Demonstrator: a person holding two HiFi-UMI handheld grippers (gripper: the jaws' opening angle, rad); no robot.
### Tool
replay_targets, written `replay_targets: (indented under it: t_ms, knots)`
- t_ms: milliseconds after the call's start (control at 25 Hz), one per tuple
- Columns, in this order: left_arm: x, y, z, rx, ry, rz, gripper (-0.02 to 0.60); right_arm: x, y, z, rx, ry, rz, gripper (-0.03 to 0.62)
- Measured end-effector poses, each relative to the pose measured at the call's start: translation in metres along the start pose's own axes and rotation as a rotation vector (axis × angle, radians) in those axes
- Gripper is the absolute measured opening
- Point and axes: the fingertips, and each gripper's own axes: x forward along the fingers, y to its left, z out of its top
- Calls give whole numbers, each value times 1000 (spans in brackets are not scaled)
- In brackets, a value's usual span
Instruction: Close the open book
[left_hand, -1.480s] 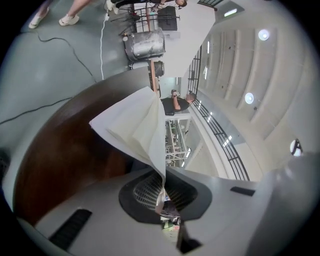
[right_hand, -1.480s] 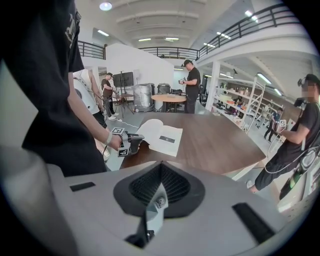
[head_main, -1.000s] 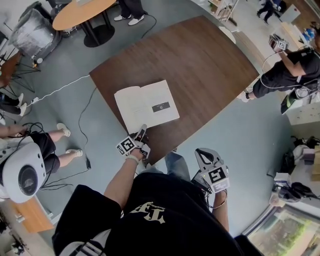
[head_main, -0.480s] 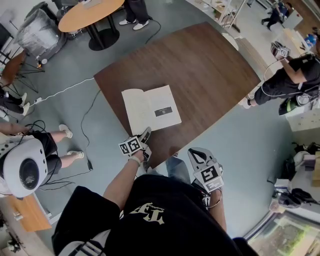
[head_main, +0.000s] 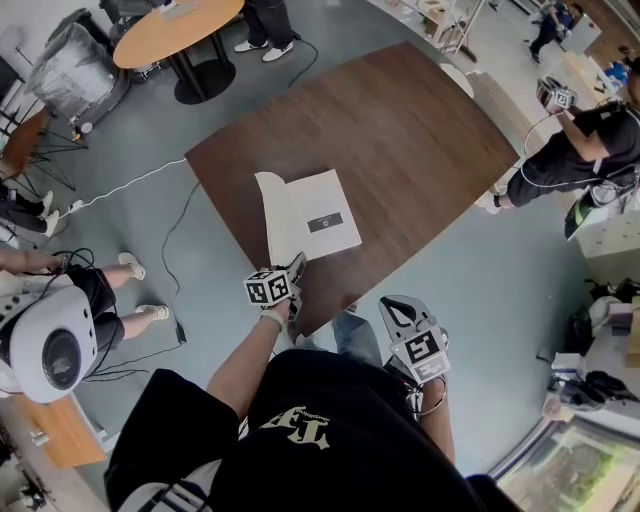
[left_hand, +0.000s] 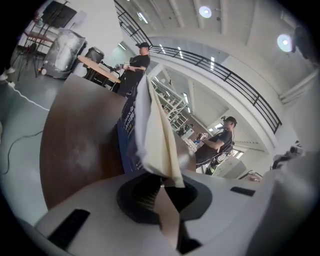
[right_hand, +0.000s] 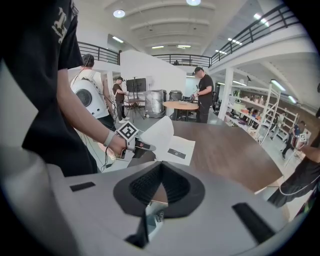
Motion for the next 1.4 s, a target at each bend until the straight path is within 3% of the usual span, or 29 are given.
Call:
replay_targets:
  t_ms: [240, 560, 920, 1400]
  knots:
    - [12, -10, 1, 155, 84, 39, 17, -3, -3, -3, 8, 6, -6, -12]
    - [17, -16, 1, 246, 144, 69, 28, -7, -5, -7, 23, 8, -20, -12]
    - [19, -21, 1, 255, 150, 116, 44, -13, -13, -14, 37, 11, -28, -12]
    - [21, -40, -4, 315, 164, 71, 87, -18, -13, -21, 37, 11, -25, -12]
